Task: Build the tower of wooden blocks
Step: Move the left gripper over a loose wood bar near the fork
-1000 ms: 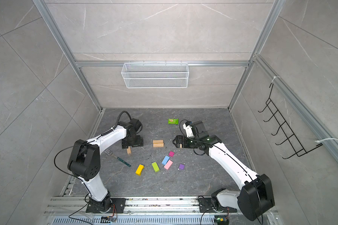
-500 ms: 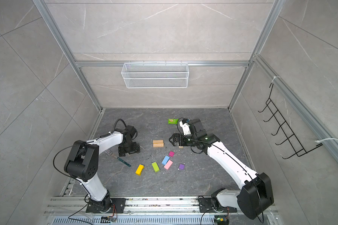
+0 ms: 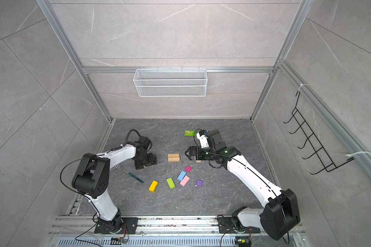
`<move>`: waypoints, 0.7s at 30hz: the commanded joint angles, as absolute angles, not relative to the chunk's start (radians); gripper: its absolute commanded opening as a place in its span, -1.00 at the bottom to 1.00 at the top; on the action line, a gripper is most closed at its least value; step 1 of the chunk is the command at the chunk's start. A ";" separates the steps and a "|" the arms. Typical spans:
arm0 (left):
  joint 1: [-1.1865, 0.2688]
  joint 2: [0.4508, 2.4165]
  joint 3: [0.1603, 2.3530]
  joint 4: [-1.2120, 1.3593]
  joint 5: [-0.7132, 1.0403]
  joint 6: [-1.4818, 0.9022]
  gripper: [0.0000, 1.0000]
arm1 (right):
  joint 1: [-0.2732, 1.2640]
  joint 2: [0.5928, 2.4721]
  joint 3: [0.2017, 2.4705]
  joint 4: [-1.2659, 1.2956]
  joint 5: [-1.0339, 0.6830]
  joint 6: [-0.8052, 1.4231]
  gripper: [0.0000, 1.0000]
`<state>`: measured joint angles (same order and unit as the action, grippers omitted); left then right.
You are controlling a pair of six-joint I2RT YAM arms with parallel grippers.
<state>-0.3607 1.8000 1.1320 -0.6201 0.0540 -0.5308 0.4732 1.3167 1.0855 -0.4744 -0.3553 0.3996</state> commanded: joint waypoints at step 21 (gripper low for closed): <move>-0.377 1.858 1.377 -0.855 -0.193 -0.360 0.99 | 0.479 1.296 1.099 -0.510 -0.329 0.391 0.98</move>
<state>-0.3988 1.8454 1.3483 -0.7940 -0.1352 -0.4084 0.4732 1.3167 1.0859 -0.4828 -0.3401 0.3992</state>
